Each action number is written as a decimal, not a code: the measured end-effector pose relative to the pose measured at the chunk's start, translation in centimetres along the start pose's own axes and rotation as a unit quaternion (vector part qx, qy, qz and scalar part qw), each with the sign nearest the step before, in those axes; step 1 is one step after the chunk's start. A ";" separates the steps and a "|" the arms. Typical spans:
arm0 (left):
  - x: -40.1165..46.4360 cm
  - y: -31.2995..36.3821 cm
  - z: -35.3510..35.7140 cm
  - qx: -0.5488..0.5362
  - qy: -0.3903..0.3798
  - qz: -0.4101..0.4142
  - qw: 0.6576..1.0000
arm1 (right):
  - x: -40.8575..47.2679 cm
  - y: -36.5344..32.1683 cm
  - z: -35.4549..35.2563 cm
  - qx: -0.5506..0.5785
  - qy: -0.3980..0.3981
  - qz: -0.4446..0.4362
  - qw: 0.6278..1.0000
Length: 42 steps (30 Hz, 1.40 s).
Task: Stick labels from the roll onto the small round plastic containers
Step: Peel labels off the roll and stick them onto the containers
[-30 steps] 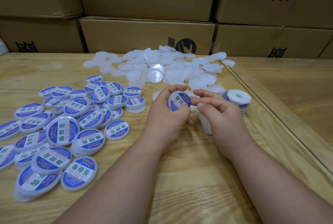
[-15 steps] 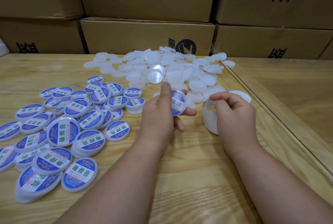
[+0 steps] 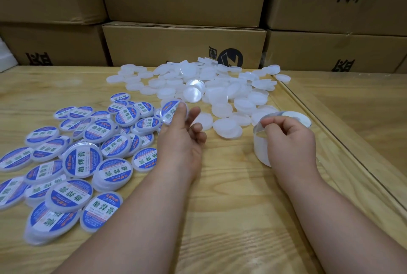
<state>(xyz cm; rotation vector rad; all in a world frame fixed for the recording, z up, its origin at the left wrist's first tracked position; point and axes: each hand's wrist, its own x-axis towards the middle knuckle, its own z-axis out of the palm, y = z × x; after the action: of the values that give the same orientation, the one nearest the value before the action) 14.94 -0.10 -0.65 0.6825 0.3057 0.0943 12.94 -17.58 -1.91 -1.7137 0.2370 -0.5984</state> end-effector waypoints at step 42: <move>-1.1 -2.8 -0.9 0.759 -0.077 0.210 0.612 | -0.2 -0.5 -0.6 -0.273 -0.047 0.006 0.961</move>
<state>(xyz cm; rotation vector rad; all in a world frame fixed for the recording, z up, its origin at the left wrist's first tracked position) 13.61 -1.95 -2.81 2.4840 -0.0408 0.2210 12.35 -17.90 -1.44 -2.2645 0.3685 -0.4647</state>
